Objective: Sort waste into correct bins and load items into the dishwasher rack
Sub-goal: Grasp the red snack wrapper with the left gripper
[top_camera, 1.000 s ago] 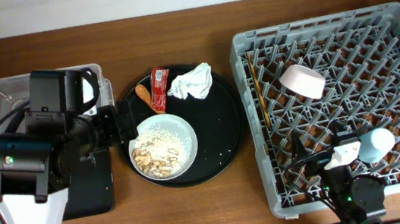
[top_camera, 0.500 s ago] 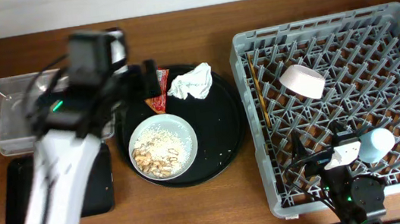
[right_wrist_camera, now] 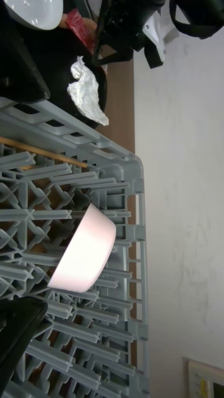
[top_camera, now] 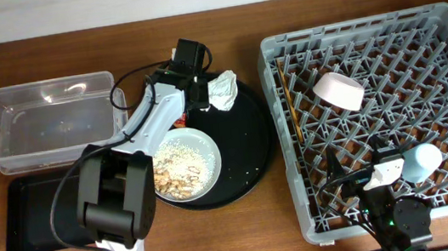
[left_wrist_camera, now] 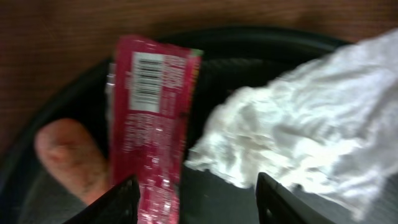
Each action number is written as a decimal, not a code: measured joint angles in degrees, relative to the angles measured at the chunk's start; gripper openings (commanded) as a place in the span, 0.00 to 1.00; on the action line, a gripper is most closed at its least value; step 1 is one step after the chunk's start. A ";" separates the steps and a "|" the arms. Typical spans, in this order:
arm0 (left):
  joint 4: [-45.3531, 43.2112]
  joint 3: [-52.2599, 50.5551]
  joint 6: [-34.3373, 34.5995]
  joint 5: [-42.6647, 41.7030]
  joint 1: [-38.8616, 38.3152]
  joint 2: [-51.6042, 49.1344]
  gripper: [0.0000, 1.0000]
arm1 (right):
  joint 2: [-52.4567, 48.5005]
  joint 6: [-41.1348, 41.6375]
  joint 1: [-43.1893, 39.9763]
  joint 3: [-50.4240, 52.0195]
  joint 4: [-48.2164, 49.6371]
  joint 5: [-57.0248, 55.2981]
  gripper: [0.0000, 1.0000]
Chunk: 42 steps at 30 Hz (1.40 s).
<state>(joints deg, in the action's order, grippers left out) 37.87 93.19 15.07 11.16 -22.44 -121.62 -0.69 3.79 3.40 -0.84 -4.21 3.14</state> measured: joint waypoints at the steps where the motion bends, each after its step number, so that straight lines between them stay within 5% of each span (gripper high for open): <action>1: -0.02 0.00 0.20 1.88 0.00 -0.15 0.49 | 0.00 0.02 0.00 0.00 0.00 0.00 0.98; 4: -0.35 0.00 0.59 4.68 0.00 -1.84 0.33 | 0.00 0.00 0.00 0.00 0.00 0.02 0.98; 7: -0.50 0.00 0.83 6.29 0.11 -4.02 0.03 | 0.00 0.02 0.00 0.00 0.00 0.02 0.98; 8: -0.66 0.00 0.59 6.54 0.11 -4.37 0.00 | 0.00 0.00 0.00 0.00 0.02 0.00 0.98; 18: 8.46 2.27 0.83 2.16 0.50 3.41 0.00 | 0.00 0.02 0.00 0.00 0.00 0.00 0.98; 20: 8.33 3.76 1.49 1.68 1.33 9.99 0.30 | 0.00 0.00 0.00 0.00 0.00 0.02 0.98; 21: 7.93 4.22 1.86 1.66 1.55 11.19 0.35 | 0.00 0.04 0.00 0.00 0.02 0.02 0.98; 26: 2.60 4.42 3.21 1.36 1.77 4.13 0.36 | 0.02 0.02 0.00 0.00 0.00 0.02 0.98; 29: 0.85 4.20 5.88 1.22 1.77 -3.04 0.59 | 0.00 0.02 0.00 0.00 0.02 0.00 0.98; 34: -0.59 4.20 7.10 1.44 1.77 -5.27 0.61 | 0.00 0.02 0.00 0.00 0.02 0.00 0.98; 37: -0.92 4.20 7.26 2.40 1.77 -7.32 0.42 | 0.00 0.07 0.00 0.00 0.00 0.02 0.98; 40: -1.81 4.31 7.72 2.60 1.66 -8.31 0.01 | 0.00 0.02 0.00 0.00 0.00 0.02 0.98; 42: -2.05 4.31 7.85 2.58 1.68 -8.48 0.00 | 0.00 0.02 0.00 0.00 0.02 0.02 0.98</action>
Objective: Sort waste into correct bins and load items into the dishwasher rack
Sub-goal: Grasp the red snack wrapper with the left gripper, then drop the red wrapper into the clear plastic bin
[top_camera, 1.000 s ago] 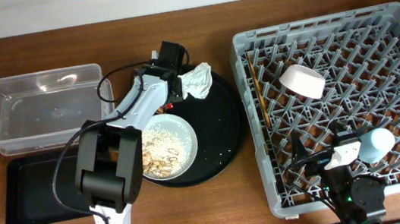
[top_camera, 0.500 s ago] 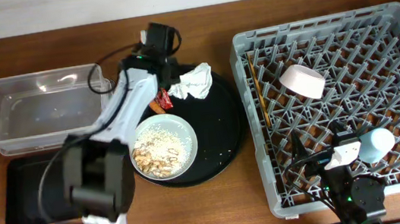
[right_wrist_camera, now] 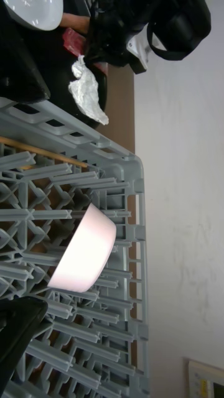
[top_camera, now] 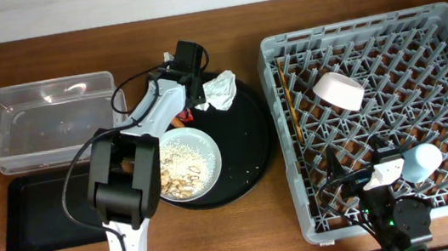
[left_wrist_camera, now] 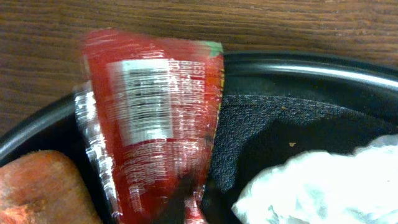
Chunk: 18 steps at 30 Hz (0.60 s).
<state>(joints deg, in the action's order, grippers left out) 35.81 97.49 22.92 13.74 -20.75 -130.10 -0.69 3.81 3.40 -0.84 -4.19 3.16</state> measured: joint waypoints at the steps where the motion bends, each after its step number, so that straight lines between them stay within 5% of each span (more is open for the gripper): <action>1: -0.02 0.00 0.02 -0.04 -0.02 0.00 0.00 | 0.00 0.02 0.00 0.00 0.00 0.00 0.98; 8: 4.55 0.46 0.07 -1.55 0.00 1.38 0.00 | 0.00 0.00 0.00 0.00 0.00 0.00 0.98; 18: 12.13 0.55 0.46 -1.38 1.75 18.78 0.00 | 0.00 -0.02 0.00 0.00 0.00 -0.02 0.98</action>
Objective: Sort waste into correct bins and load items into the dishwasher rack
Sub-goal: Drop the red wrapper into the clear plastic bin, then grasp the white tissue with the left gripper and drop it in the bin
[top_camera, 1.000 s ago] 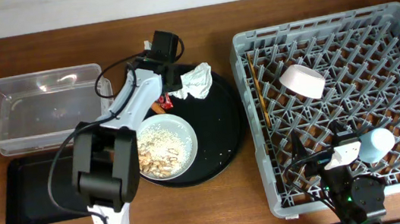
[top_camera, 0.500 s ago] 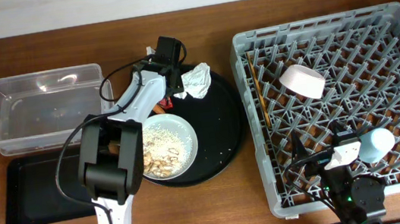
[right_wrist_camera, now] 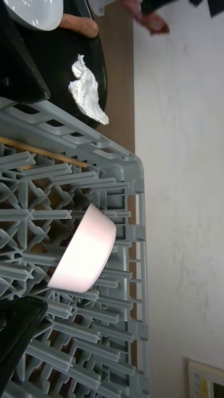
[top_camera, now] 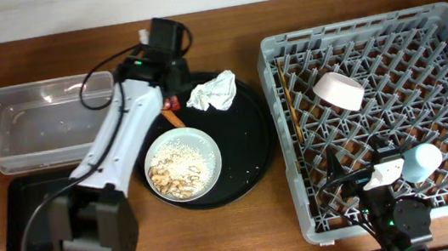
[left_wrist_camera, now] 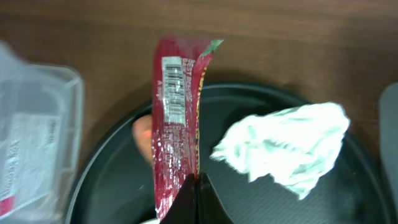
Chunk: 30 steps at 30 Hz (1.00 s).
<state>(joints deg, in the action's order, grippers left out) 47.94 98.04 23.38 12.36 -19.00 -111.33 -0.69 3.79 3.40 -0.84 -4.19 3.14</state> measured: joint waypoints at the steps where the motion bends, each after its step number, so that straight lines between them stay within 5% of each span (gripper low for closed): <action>1: 0.85 0.00 0.31 -0.02 1.42 0.59 0.00 | 0.00 0.00 0.00 0.00 0.00 0.02 0.98; 8: 3.04 0.00 5.66 0.66 20.81 2.27 0.04 | 0.00 0.02 0.00 0.00 0.00 0.02 0.98; 9: 3.06 0.00 5.99 0.70 22.12 2.27 0.51 | 0.00 0.00 0.00 0.00 0.00 0.02 0.98; 10: 3.06 0.00 6.12 0.72 22.73 2.27 0.74 | 0.00 0.02 0.00 0.00 0.00 0.02 0.98; 17: -1.44 0.15 3.15 -7.37 22.67 1.92 0.61 | 0.00 0.02 0.00 0.00 0.00 0.00 0.98; 24: -7.52 0.87 -15.76 -9.42 -0.98 -4.96 0.68 | 0.00 0.02 0.00 0.00 0.00 0.00 0.98; 30: -13.33 0.87 -19.34 -8.92 -6.73 -16.33 0.71 | 0.00 0.02 0.00 0.00 0.00 0.02 0.98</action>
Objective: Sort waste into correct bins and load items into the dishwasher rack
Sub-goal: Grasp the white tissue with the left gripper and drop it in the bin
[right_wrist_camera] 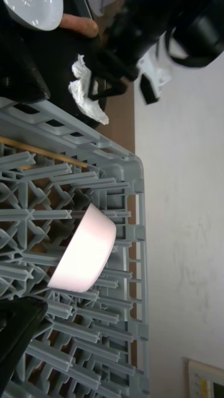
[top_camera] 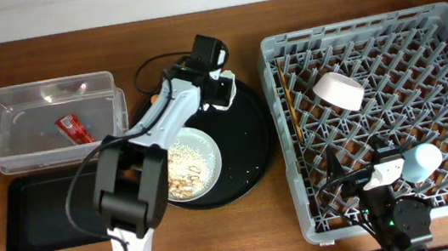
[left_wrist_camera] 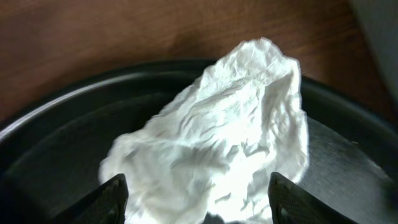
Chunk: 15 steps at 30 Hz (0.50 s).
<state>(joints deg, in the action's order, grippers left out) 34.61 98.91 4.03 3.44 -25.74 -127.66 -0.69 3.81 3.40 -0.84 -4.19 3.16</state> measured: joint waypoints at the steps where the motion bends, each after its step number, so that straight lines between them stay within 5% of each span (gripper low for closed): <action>1: -0.66 0.00 0.04 0.17 -0.20 -1.11 0.70 | 0.00 -0.07 0.00 0.00 -0.02 -0.02 0.98; 2: -1.11 0.00 0.09 0.28 -0.24 -1.68 0.66 | 0.00 0.02 0.00 0.00 -0.02 0.00 0.98; 4: -2.25 0.00 0.35 1.03 -0.24 -3.21 0.42 | 0.00 0.00 0.00 0.00 -0.02 0.00 0.98; 5: -2.34 0.07 0.59 0.52 -0.24 -3.61 0.16 | 0.00 -0.04 0.00 0.00 0.00 0.00 0.98; 6: -2.05 0.22 0.83 0.46 -0.35 -3.65 0.02 | 0.00 -0.02 0.00 0.00 0.00 0.00 0.98; 15: 22.91 9.81 2.49 2.95 0.20 0.92 0.00 | 0.00 0.02 0.00 0.02 -0.02 -0.02 0.98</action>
<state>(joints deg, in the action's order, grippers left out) 57.52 108.73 6.52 6.39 -25.54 -126.74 -0.69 3.84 3.40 -0.82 -4.21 3.14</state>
